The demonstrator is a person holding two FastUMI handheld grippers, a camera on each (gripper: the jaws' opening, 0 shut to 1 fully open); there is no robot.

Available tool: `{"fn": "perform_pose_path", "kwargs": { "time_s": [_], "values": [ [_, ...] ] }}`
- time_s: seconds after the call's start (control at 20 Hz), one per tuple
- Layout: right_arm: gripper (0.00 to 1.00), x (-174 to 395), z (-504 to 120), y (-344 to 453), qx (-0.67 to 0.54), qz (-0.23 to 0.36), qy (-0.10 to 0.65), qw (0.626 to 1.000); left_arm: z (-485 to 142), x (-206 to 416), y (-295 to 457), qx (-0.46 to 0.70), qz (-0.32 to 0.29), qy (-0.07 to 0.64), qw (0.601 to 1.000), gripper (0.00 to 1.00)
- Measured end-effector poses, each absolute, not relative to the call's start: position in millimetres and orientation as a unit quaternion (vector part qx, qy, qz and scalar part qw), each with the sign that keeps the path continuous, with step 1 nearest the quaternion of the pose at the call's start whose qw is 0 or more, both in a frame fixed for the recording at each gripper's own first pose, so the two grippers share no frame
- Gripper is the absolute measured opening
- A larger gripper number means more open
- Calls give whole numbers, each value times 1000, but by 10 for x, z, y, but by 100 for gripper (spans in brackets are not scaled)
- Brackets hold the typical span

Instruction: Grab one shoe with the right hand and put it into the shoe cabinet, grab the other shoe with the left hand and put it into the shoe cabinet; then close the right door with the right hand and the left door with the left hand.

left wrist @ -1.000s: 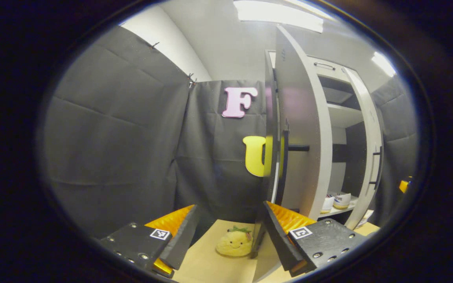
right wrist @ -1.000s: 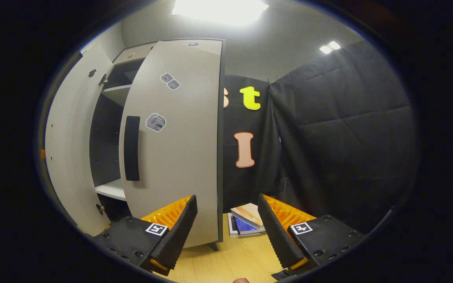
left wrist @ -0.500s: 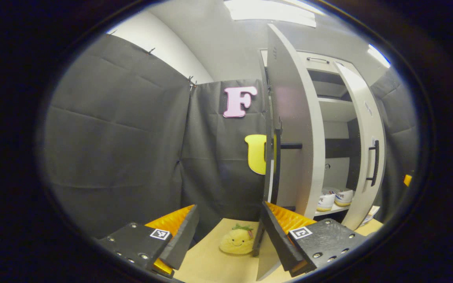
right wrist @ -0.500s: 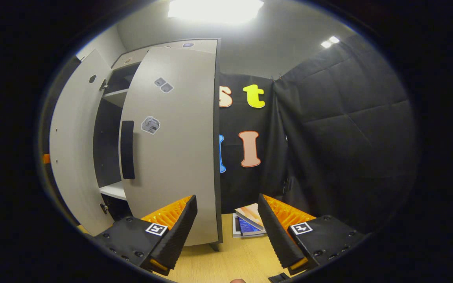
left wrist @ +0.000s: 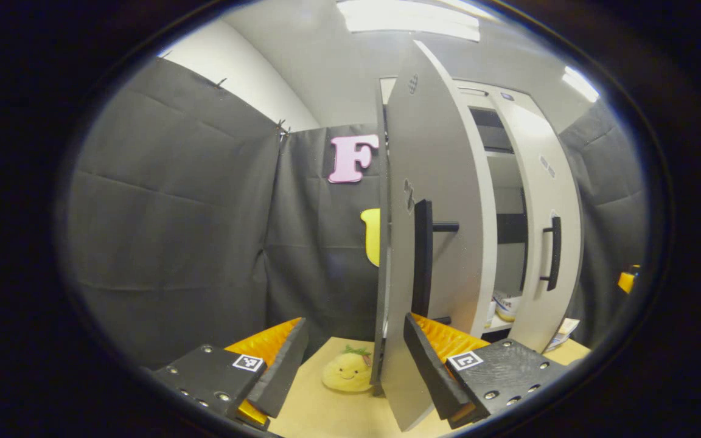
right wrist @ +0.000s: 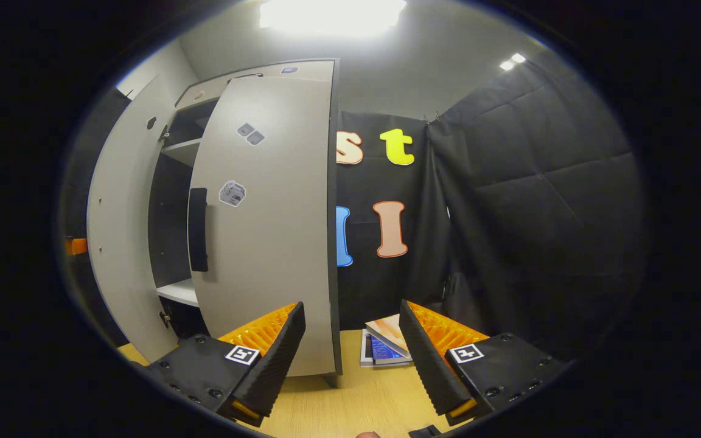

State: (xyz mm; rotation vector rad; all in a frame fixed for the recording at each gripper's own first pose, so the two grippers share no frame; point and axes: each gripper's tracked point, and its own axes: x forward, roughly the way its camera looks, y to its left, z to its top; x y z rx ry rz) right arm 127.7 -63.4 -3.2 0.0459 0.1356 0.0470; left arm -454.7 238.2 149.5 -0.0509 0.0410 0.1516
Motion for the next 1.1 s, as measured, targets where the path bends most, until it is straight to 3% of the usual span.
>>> {"fn": "perform_pose_path", "kwargs": {
  "time_s": [0.1, 0.15, 0.25, 0.3, 0.4, 0.55, 0.6, 0.65, 0.7, 0.75, 0.85, 0.95, 1.1],
  "values": [
    [93, 1255, -37, -675, 24, 25, 69, 997, 1511, -4506, 2251, -33, 68, 21, 997, 100],
    [98, 1242, -35, -689, 24, 26, 69, 997, 1515, -4495, 2184, -34, 66, 22, 997, 100],
    [93, 1222, -39, -735, 21, 27, 69, 997, 1501, -4433, 2099, -33, 66, 26, 997, 100],
    [98, 1200, -45, -770, 20, 26, 69, 997, 1483, -4396, 2035, -35, 62, 27, 997, 100],
    [93, 1179, -63, -817, 19, 26, 72, 997, 1490, -4327, 1863, -45, 46, 29, 997, 100],
    [97, 1167, -68, -935, 15, 20, 74, 997, 1445, -4193, 1581, -44, 30, 36, 998, 100],
    [93, 1155, -80, -975, 15, 18, 74, 997, 1448, -4151, 1495, -43, 24, 35, 998, 100],
    [93, 1141, -91, -1003, 15, 16, 75, 997, 1456, -4100, 1392, -44, 16, 32, 998, 93],
    [97, 1140, -134, -1036, 16, 15, 78, 997, 1459, -4033, 1291, -46, 10, 30, 998, 100],
    [93, 1128, -159, -1056, 16, 15, 80, 997, 1450, -3970, 1213, -45, 9, 31, 998, 100],
    [98, 1117, -225, -1103, 19, 15, 84, 996, 1451, -3884, 1103, -37, 9, 28, 999, 100],
    [93, 1141, -253, -1088, 22, 22, 86, 996, 1445, -3851, 1079, -31, 10, 24, 999, 100],
    [97, 1162, -285, -1029, 25, 39, 89, 995, 1452, -3841, 1044, -21, 14, 19, 1000, 100]
  ]
}}
